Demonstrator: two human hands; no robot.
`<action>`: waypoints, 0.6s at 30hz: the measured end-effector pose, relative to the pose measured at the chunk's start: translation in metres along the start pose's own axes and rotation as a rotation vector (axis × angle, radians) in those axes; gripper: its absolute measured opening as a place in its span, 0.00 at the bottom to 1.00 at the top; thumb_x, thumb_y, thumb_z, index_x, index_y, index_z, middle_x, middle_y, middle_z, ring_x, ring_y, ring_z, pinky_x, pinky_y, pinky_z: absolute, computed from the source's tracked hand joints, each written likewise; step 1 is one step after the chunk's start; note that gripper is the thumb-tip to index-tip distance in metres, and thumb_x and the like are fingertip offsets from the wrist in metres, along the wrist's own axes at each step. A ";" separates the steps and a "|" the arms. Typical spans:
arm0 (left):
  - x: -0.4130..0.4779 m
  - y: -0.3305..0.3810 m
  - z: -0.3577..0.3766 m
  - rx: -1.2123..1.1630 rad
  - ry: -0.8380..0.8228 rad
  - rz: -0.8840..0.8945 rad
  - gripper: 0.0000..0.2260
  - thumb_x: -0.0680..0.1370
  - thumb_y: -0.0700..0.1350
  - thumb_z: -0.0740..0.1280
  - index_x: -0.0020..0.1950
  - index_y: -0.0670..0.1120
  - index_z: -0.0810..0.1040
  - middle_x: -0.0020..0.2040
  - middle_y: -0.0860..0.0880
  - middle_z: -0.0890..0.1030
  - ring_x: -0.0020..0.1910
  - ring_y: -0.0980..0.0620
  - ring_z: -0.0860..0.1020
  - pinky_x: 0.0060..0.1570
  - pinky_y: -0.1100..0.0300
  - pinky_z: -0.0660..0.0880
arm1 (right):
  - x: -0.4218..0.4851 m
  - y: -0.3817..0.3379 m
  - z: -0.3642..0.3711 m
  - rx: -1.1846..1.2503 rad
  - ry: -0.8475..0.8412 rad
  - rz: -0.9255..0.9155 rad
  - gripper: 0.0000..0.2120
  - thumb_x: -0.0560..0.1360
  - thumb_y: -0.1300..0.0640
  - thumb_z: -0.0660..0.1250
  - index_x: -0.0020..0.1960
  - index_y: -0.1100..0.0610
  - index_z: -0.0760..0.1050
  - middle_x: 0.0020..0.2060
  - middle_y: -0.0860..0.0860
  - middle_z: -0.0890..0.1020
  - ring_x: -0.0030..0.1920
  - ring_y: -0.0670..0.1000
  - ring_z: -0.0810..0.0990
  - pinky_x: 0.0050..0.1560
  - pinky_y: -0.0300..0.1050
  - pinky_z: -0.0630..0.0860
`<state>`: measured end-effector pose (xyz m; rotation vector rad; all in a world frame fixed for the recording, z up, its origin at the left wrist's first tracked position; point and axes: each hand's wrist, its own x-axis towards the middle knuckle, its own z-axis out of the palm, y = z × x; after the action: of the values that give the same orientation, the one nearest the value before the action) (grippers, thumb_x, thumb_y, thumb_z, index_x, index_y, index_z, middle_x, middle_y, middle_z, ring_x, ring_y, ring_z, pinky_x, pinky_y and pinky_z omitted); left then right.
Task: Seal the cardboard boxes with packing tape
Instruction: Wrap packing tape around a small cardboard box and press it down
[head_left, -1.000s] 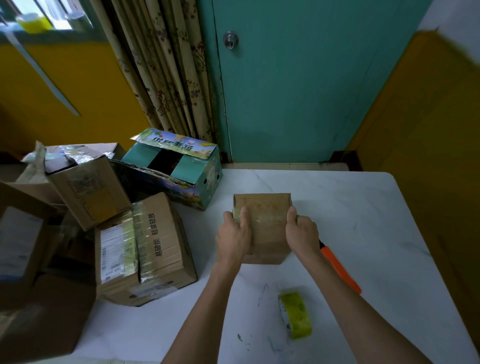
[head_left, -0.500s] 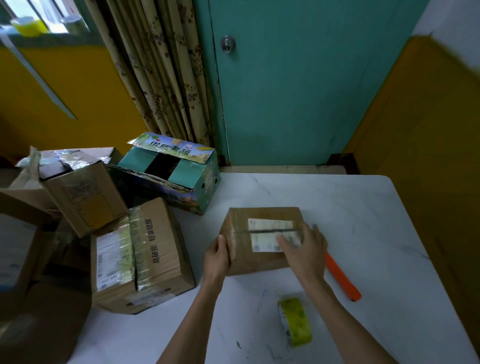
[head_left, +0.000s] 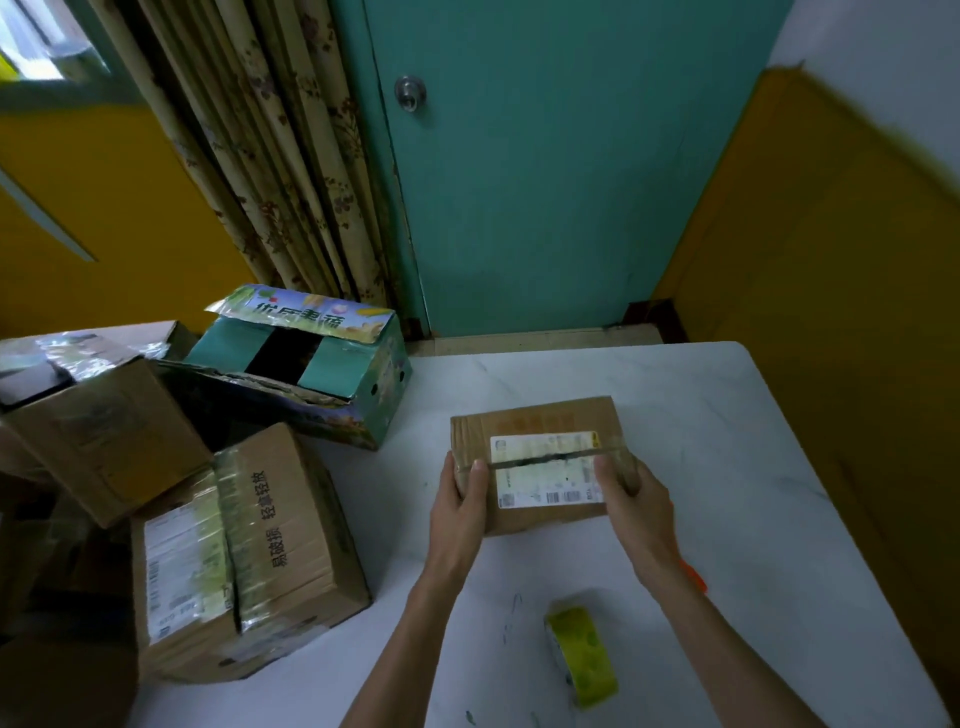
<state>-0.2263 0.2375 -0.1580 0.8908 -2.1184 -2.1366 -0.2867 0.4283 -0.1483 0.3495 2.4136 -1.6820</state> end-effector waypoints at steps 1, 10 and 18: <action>0.004 0.011 0.008 0.010 -0.036 0.019 0.17 0.84 0.56 0.59 0.73 0.57 0.69 0.62 0.53 0.82 0.57 0.55 0.83 0.61 0.53 0.79 | 0.006 -0.005 -0.009 0.019 0.030 -0.017 0.08 0.80 0.48 0.65 0.53 0.51 0.79 0.44 0.46 0.84 0.43 0.43 0.83 0.37 0.36 0.77; 0.075 0.093 0.163 0.027 -0.235 -0.010 0.30 0.85 0.56 0.59 0.80 0.50 0.47 0.74 0.47 0.70 0.67 0.47 0.73 0.70 0.52 0.70 | 0.126 -0.033 -0.128 0.188 0.207 0.030 0.08 0.79 0.50 0.67 0.54 0.53 0.78 0.50 0.54 0.82 0.50 0.54 0.82 0.50 0.51 0.80; 0.140 0.100 0.291 -0.004 -0.305 -0.057 0.33 0.83 0.55 0.65 0.82 0.53 0.50 0.75 0.46 0.70 0.70 0.45 0.73 0.71 0.47 0.71 | 0.247 -0.016 -0.197 0.285 0.243 0.153 0.13 0.78 0.54 0.69 0.59 0.61 0.79 0.48 0.56 0.80 0.47 0.54 0.79 0.50 0.51 0.78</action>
<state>-0.4951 0.4420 -0.1414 0.6681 -2.2400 -2.4427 -0.5300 0.6304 -0.1346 0.8009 2.2286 -2.0147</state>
